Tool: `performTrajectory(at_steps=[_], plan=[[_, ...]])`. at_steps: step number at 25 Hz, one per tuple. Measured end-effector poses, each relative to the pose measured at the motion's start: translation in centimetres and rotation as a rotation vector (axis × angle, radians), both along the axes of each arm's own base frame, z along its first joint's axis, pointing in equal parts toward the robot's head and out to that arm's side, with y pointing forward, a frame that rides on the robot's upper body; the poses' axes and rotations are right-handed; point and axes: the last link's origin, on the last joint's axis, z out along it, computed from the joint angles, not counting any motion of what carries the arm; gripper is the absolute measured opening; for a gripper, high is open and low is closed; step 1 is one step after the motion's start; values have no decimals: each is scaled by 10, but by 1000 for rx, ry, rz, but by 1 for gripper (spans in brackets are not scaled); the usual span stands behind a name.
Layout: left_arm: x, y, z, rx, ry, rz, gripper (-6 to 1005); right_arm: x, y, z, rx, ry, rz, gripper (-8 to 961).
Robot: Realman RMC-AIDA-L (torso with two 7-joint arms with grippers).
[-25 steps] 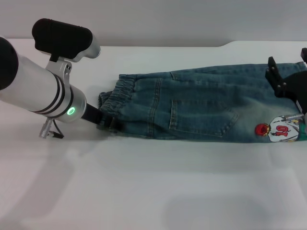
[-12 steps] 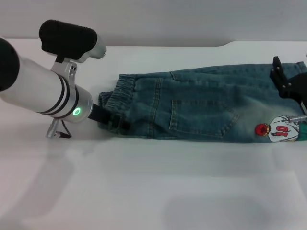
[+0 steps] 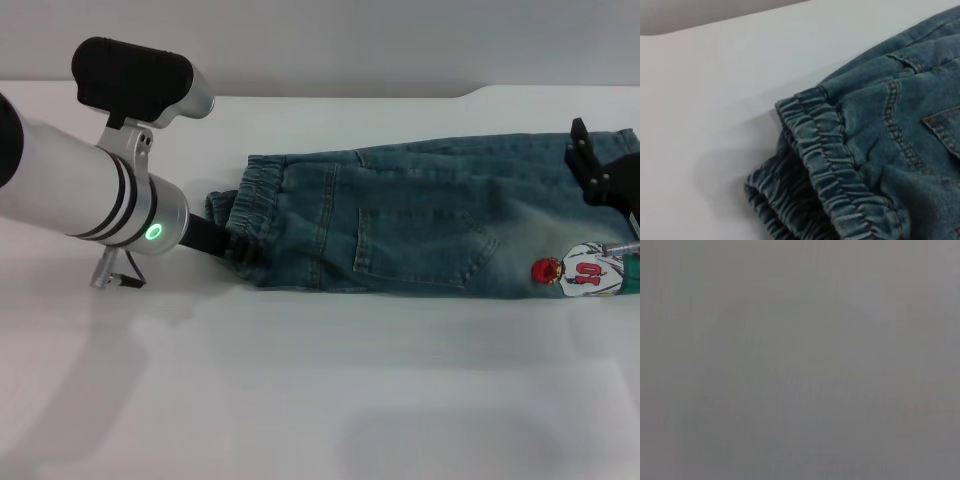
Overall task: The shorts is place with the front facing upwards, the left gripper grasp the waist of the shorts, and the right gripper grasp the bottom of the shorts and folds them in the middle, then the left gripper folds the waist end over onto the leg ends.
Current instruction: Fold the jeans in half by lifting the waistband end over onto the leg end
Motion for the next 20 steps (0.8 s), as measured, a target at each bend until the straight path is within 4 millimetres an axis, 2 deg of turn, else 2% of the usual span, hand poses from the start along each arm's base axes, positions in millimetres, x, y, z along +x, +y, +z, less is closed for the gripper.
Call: performTrajectory(at_steps=[11,15,16,20], plan=[[-1,1,1,8,-3,-2,217,0,0,-1,-5,5,-2,739],[5,1,7,21,-14,-12,146,0,4,-7,-44,-1,-15,739],[10,-1,16,35,-23,-25,128,0,6,-10,-58,-3,-18,739],[19,-3,30,63,-35,-44,79,-1,14,-20,-118,-10,-34,739]])
